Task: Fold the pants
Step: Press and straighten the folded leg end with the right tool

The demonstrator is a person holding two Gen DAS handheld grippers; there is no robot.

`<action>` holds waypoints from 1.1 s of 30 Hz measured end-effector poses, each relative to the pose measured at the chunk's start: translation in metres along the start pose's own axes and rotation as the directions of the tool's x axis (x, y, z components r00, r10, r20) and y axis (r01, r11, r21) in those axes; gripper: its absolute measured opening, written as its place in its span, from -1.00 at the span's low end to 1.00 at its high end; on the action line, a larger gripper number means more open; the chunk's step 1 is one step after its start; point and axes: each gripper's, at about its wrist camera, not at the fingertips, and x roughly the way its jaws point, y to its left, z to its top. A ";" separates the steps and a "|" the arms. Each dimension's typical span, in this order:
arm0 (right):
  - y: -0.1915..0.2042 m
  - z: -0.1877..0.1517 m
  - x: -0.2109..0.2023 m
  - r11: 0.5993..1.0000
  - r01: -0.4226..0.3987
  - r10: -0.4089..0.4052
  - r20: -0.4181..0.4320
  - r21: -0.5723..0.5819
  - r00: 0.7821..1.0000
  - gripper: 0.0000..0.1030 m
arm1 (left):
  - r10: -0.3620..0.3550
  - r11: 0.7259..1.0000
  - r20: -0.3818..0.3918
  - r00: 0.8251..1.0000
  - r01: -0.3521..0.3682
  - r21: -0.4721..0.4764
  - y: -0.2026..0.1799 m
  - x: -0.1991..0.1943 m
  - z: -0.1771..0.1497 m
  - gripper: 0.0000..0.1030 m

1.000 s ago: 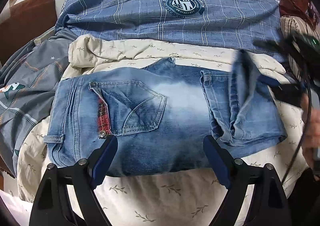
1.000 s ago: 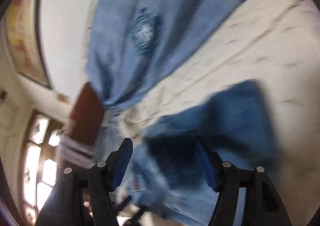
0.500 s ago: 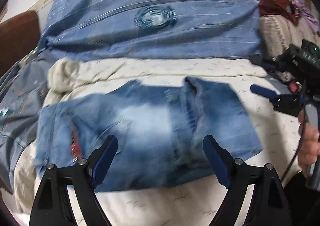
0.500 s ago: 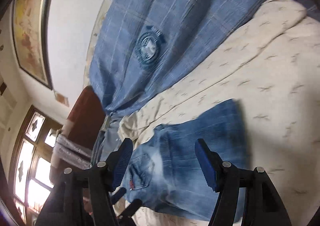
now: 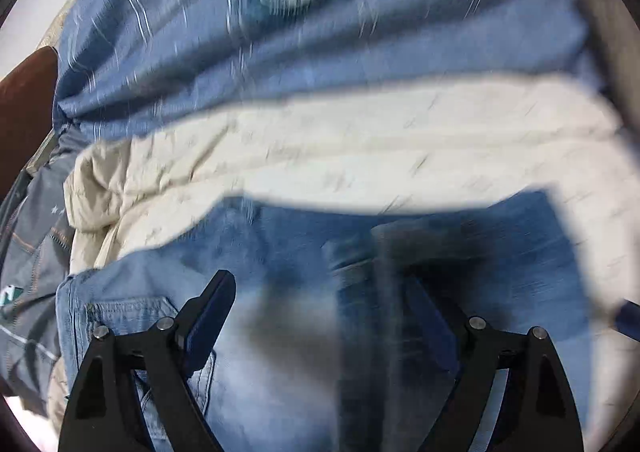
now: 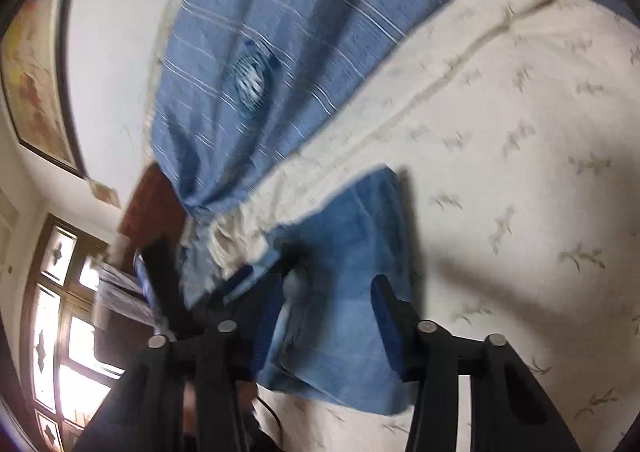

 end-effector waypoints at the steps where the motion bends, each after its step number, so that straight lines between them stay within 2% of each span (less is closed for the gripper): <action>1: -0.003 -0.003 0.005 1.000 0.021 -0.021 -0.025 -0.007 0.999 -0.14 | -0.015 0.999 0.006 1.000 0.015 -0.029 0.004 0.005 -0.004 0.75; 3: -0.008 -0.010 0.018 0.996 0.081 -0.085 -0.087 -0.043 0.993 -0.15 | -0.031 0.997 0.023 0.999 0.033 -0.075 0.009 0.004 -0.007 0.76; 5: -0.012 -0.017 0.033 0.982 0.159 -0.173 -0.143 -0.101 0.975 -0.31 | -0.048 0.996 0.021 0.999 0.050 -0.079 0.012 0.002 -0.007 0.76; 9: -0.009 -0.015 0.025 0.980 0.158 -0.174 -0.134 -0.120 0.976 -0.31 | -0.096 0.988 0.017 0.995 0.098 -0.116 0.024 -0.006 -0.009 0.75; 10: -0.006 -0.013 0.018 0.981 0.150 -0.164 -0.106 -0.124 0.981 -0.25 | -0.105 0.988 0.032 0.994 0.108 -0.114 0.026 -0.013 -0.012 0.75; 13: 0.014 -0.006 -0.003 0.977 0.118 -0.118 0.009 -0.180 0.993 -0.25 | -0.118 0.989 0.070 0.991 0.123 -0.081 0.027 -0.031 -0.024 0.75; 15: 0.031 -0.002 -0.015 0.970 0.087 -0.068 0.092 -0.227 0.993 -0.25 | -0.153 0.986 0.080 0.985 0.158 -0.053 0.026 -0.040 -0.034 0.75; 17: 0.043 0.005 -0.012 0.967 0.073 -0.044 0.124 -0.243 0.991 -0.25 | -0.171 0.985 0.081 0.982 0.173 -0.020 0.023 -0.046 -0.044 0.75; 20: 0.049 0.016 0.007 0.974 0.074 -0.048 0.123 -0.215 0.991 -0.25 | -0.162 0.987 0.064 0.985 0.160 0.027 0.015 -0.045 -0.055 0.75; 22: 0.048 0.024 0.029 0.982 0.065 -0.050 0.087 -0.177 0.995 -0.25 | -0.156 0.988 0.042 0.987 0.155 0.026 0.013 -0.040 -0.061 0.75; 23: 0.046 0.027 0.040 0.984 0.074 -0.064 0.065 -0.159 0.996 -0.25 | -0.160 0.987 0.028 0.987 0.159 0.022 0.014 -0.037 -0.063 0.75; 26: 0.027 0.031 0.080 0.980 0.168 -0.171 -0.025 -0.105 0.985 -0.26 | -0.168 0.986 0.019 0.986 0.168 0.008 0.016 -0.036 -0.071 0.76; 27: 0.019 0.032 0.089 0.981 0.171 -0.176 -0.050 -0.088 0.983 -0.26 | -0.170 0.985 0.017 0.985 0.170 0.012 0.016 -0.036 -0.072 0.76; 28: 0.015 0.033 0.087 0.989 0.134 -0.137 -0.037 -0.061 0.990 -0.27 | -0.175 0.985 0.018 0.984 0.174 0.011 0.017 -0.038 -0.072 0.75; 30: 0.016 0.034 0.080 0.992 0.116 -0.118 -0.050 -0.044 0.992 -0.27 | -0.194 0.981 0.018 0.981 0.194 -0.003 0.022 -0.043 -0.073 0.75; 33: 0.026 0.031 0.058 0.993 0.083 -0.083 0.002 -0.083 0.997 -0.24 | -0.202 0.979 0.073 0.977 0.204 -0.020 0.038 -0.063 -0.078 0.74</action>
